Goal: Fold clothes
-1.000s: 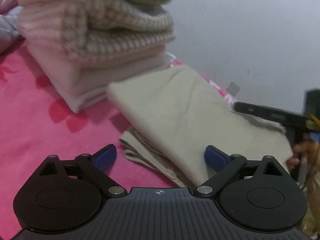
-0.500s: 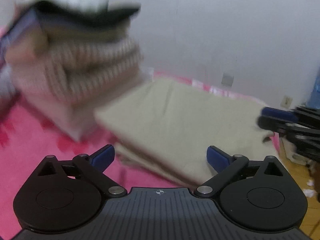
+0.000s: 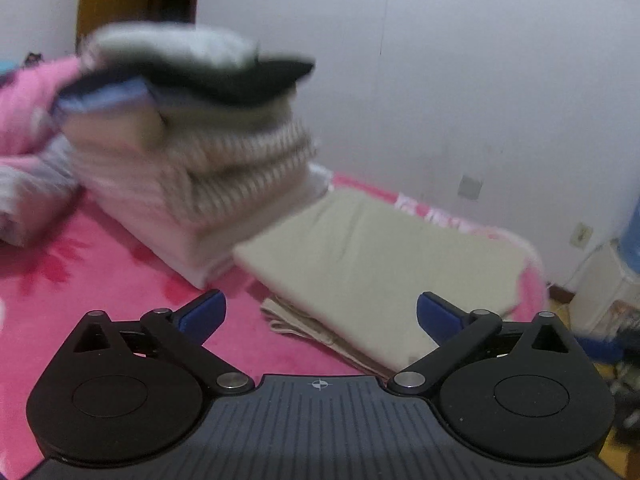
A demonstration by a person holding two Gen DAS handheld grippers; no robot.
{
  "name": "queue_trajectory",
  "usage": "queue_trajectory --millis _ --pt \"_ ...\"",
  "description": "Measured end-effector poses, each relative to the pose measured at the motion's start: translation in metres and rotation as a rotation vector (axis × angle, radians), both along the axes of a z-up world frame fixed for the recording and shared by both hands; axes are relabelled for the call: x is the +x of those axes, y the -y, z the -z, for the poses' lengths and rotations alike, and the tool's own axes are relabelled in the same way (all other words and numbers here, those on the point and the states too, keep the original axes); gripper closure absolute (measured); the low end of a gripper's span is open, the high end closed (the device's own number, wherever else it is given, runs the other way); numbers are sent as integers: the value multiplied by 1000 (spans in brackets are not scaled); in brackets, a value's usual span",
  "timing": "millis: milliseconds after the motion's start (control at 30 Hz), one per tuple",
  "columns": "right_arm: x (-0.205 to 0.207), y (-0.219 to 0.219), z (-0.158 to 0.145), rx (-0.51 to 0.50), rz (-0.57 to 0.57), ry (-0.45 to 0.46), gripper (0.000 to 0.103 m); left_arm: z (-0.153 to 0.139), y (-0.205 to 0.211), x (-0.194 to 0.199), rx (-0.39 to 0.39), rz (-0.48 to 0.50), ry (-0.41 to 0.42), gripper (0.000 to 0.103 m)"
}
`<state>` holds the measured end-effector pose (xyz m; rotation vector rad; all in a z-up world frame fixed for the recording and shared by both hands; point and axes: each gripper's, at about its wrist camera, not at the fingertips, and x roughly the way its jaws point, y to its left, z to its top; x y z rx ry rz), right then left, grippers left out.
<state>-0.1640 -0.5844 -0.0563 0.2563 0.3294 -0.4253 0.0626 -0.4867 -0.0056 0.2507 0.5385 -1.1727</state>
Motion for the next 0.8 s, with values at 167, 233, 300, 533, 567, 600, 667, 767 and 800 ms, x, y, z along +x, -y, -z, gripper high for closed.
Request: queue_trajectory --millis 167,233,300,533,567,600,667,767,800 --pt "-31 -32 -11 107 93 -49 27 -35 -48 -38 -8 -12 -35 0" --pt "-41 -46 -20 114 125 -57 19 -39 -65 -52 -14 -19 -50 0" --pt "-46 -62 -33 84 167 -72 3 -43 -81 -66 -19 -25 -65 0" --pt "-45 -108 -52 26 234 -163 0 -24 -112 -82 23 -166 -129 0" --pt "-44 -113 -51 25 242 -177 0 -23 -115 -82 30 -191 -131 0" --pt "-43 -117 -50 25 252 -192 0 -21 -118 -82 38 -217 -133 0" --pt "-40 -122 -48 30 283 -227 0 -20 -121 -84 57 -256 -121 0" --pt "-36 -126 -45 45 334 -278 0 -19 -121 -92 72 -258 -53 0" --pt "-37 -126 -45 56 346 -283 0 -17 -120 -96 77 -246 -32 0"
